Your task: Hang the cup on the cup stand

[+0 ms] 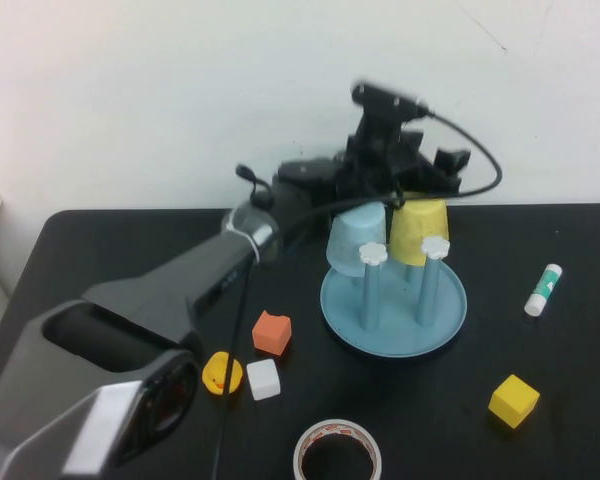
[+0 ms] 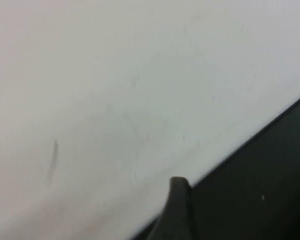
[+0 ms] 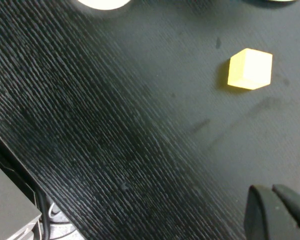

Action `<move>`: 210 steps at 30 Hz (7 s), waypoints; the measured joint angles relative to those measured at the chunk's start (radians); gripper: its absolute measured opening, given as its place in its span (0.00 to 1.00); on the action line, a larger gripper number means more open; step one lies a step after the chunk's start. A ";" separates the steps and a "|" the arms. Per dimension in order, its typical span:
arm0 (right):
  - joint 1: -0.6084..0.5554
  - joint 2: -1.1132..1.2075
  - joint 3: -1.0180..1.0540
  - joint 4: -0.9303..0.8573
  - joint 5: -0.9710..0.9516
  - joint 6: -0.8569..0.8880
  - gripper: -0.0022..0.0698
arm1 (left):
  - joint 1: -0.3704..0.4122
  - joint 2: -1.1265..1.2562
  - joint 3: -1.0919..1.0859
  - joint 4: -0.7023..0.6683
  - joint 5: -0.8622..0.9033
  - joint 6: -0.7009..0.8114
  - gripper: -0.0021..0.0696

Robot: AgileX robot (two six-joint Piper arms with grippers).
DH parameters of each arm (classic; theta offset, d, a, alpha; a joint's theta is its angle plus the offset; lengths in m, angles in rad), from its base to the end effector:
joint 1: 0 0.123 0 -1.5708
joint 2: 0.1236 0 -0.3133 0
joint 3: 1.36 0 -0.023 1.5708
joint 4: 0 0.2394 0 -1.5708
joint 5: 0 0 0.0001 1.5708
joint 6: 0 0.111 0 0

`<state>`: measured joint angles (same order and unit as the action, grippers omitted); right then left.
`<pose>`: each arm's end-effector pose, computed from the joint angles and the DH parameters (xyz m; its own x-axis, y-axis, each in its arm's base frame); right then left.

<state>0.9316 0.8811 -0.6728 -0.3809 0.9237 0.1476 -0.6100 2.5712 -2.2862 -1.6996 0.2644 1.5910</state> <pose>0.1033 0.0837 0.2916 -0.4428 -0.7385 -0.5085 -0.7145 0.6332 -0.2975 0.4978 -0.3832 0.2165 -0.2184 0.0195 -0.9757 0.7430 0.6515 -0.1532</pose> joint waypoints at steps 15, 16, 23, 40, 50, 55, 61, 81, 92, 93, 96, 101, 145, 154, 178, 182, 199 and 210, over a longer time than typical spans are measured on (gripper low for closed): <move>0.000 0.000 0.000 -0.036 -0.042 0.046 0.03 | 0.050 -0.549 -0.008 0.980 0.376 -0.416 0.05; 0.000 0.000 0.000 -0.060 -0.057 0.046 0.03 | 0.064 -0.588 -0.008 1.044 0.435 -0.468 0.05; 0.000 0.000 0.000 -0.249 -0.171 0.083 0.03 | 0.161 -0.804 -0.008 1.426 0.645 -0.850 0.03; 0.000 -0.116 -0.159 -0.599 -0.153 0.526 0.03 | 0.250 -1.407 0.233 1.775 0.763 -1.108 0.03; 0.000 -0.237 -0.159 -0.660 -0.180 0.639 0.03 | 0.250 -1.850 0.907 1.877 0.367 -1.218 0.03; 0.000 -0.252 -0.159 -0.605 -0.173 0.631 0.03 | 0.250 -2.021 1.247 1.877 0.262 -1.337 0.03; 0.000 -0.255 -0.119 -0.584 -0.160 0.627 0.03 | 0.250 -2.172 1.618 1.877 -0.006 -1.526 0.03; 0.000 -0.255 0.092 -0.476 -0.159 0.651 0.03 | 0.250 -2.276 2.176 1.881 -0.396 -1.574 0.03; 0.000 -0.255 0.092 -0.476 -0.161 0.651 0.03 | 0.250 -2.276 2.224 1.881 -0.372 -1.591 0.03; 0.000 -0.255 0.092 -0.476 -0.161 0.651 0.03 | 0.250 -2.276 2.224 1.881 -0.373 -1.591 0.03; 0.000 -0.255 0.092 -0.476 -0.161 0.651 0.03 | 0.250 -2.276 2.224 1.881 -0.367 -1.591 0.03; 0.000 -0.255 0.092 -0.476 -0.161 0.651 0.03 | 0.250 -2.276 2.224 1.836 -0.278 -1.591 0.03; 0.000 -0.255 0.092 -0.476 -0.165 0.651 0.03 | 0.577 -2.586 2.294 1.700 0.084 -1.519 0.03; 0.000 -0.255 0.092 -0.476 -0.165 0.651 0.03 | 0.501 -2.586 2.294 1.688 0.084 -1.512 0.03; 0.000 -0.255 0.092 -0.476 -0.165 0.651 0.03 | 0.473 -2.586 2.294 1.684 0.084 -1.663 0.03; 0.000 -0.255 0.092 -0.476 -0.165 0.651 0.03 | 0.473 -2.586 2.294 1.684 0.084 -1.663 0.03; 0.000 -0.255 0.092 -0.476 -0.165 0.651 0.03 | 0.473 -2.586 2.294 1.684 0.084 -1.664 0.03; -0.035 -0.261 0.092 -0.474 -0.177 0.651 0.03 | 0.473 -2.586 2.294 1.684 0.084 -1.664 0.03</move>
<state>0.8967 0.6200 -0.5804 -0.8546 0.7464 0.7985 -0.1374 -0.0144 0.0079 -0.0152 0.3480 -0.0729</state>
